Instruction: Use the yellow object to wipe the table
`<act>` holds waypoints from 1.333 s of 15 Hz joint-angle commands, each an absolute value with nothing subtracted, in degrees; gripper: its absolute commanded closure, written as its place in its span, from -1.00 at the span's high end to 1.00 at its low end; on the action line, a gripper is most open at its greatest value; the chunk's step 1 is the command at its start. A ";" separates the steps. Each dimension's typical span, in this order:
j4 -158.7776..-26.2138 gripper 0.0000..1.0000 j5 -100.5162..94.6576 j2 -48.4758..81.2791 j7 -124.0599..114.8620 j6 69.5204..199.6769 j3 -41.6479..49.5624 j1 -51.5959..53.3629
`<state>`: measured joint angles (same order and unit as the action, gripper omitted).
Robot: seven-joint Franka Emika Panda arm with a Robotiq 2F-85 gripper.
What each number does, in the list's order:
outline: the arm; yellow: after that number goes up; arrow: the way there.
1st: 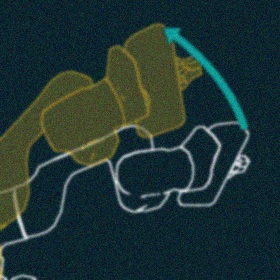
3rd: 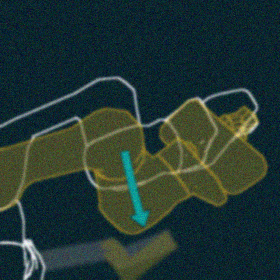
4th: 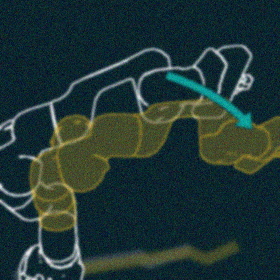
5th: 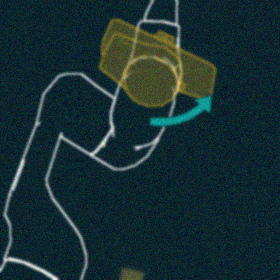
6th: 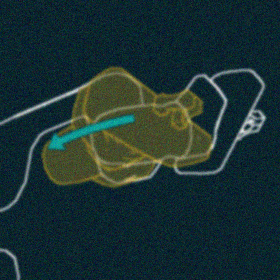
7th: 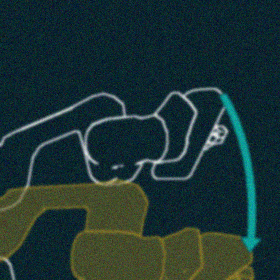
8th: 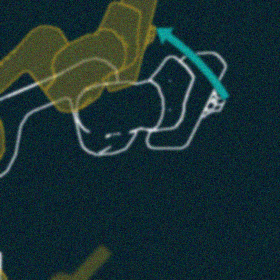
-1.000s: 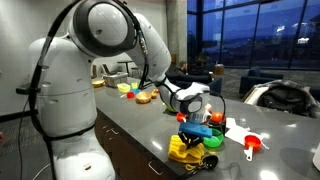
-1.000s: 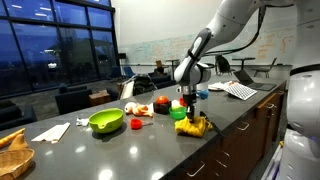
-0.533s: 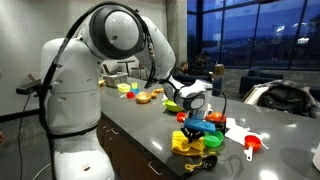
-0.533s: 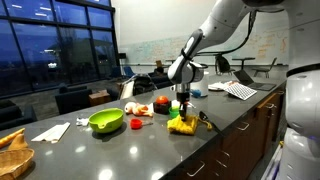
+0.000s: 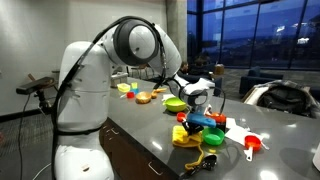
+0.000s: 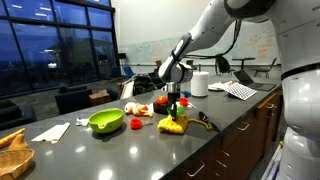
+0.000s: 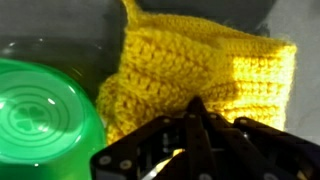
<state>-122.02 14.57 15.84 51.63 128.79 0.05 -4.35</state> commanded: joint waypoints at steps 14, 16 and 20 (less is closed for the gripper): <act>-86.41 -1.00 10.54 38.50 50.67 109.33 -5.58 -4.16; -81.68 -1.00 9.73 41.07 50.81 106.44 -6.06 -3.92; -73.22 -1.00 8.47 45.31 51.17 102.22 -7.08 -3.23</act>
